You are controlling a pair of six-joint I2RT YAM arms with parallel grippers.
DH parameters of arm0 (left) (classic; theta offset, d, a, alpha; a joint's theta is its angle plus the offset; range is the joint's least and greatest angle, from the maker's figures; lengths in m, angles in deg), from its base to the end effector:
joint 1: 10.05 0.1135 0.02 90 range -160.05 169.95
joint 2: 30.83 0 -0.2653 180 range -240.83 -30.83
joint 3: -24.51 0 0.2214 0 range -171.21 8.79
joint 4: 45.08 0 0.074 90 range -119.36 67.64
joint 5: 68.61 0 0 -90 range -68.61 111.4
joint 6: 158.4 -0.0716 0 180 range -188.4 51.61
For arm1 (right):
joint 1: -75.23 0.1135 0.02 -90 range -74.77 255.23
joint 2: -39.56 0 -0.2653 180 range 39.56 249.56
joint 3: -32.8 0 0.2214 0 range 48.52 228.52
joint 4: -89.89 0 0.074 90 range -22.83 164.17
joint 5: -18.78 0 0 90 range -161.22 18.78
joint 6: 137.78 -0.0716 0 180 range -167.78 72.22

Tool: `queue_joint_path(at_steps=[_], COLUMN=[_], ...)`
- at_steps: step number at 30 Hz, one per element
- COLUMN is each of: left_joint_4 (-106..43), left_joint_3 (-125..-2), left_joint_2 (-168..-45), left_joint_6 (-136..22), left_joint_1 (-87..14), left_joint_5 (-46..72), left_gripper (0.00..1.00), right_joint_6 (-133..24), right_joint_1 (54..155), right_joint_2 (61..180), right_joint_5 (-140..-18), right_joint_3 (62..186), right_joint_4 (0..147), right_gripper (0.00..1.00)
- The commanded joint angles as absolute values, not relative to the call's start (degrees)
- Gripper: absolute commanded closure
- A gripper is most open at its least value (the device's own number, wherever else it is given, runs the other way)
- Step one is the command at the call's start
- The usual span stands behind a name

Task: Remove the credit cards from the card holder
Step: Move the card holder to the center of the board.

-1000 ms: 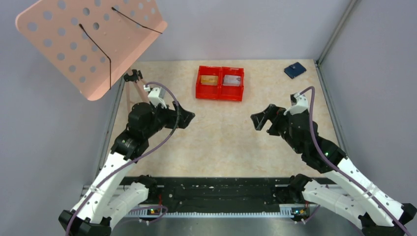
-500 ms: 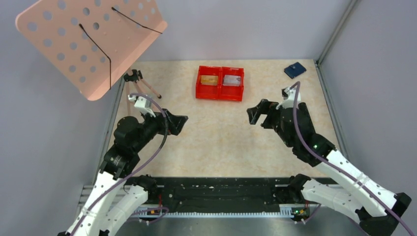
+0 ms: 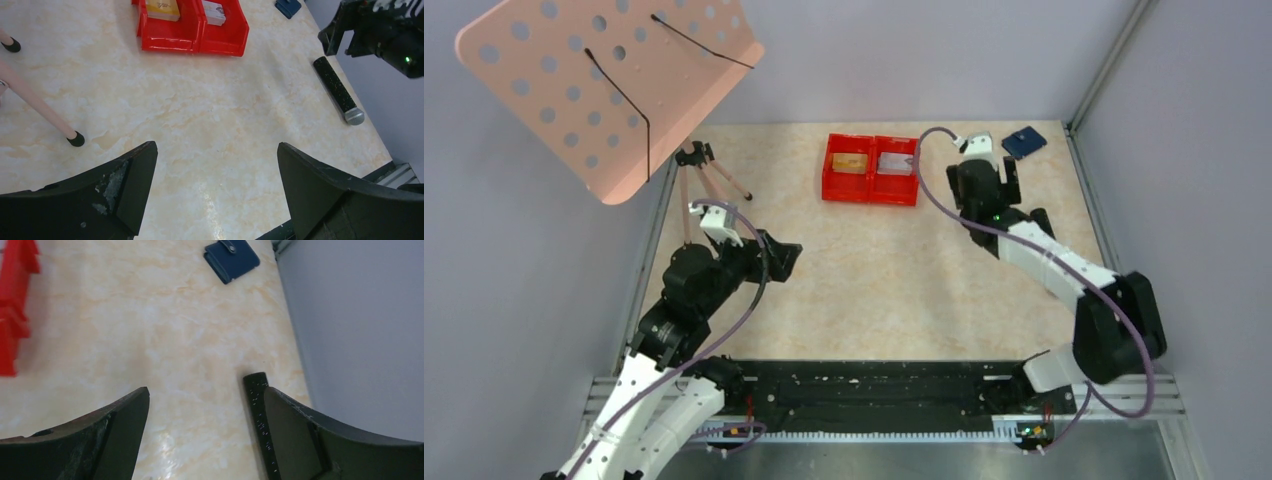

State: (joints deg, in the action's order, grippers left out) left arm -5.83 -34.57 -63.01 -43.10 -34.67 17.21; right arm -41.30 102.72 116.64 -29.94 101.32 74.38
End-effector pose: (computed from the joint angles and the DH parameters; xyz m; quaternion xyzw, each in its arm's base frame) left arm 0.1205 -0.0610 0.3239 0.0182 0.7787 -0.2901 0.5560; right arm 0.2847 0.0949 0.2870 -0.0459 0.8069 -0.1979 0.5546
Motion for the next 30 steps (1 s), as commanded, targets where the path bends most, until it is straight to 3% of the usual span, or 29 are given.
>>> queue_joint_path(at_steps=[1,9,14,30], left_joint_4=[-5.4,-5.1,-5.1,-4.6], left_joint_3=[-35.4,-35.4,-35.6,-36.3], left_joint_2=[-62.1,-63.4,-64.5,-69.0], left_joint_6=[-44.8,-45.6,-46.1,-47.6], left_joint_1=[-36.3,-38.7,-38.8,-38.8], left_joint_5=[20.8,23.1,24.2,28.4], left_gripper=[0.05,0.05,0.05,0.06], right_joint_6=[-34.1,-41.2,-49.7,-24.8], right_joint_1=[94.6,83.8,78.1,76.6], right_joint_2=[127.0,146.4,154.6,177.4], right_joint_5=[-31.0,-42.5,-49.3,-41.2], right_joint_3=[112.7,133.4,142.5,160.9], right_joint_4=[74.1,59.2,55.9,61.7], right_gripper=[0.19,0.27,0.23,0.42])
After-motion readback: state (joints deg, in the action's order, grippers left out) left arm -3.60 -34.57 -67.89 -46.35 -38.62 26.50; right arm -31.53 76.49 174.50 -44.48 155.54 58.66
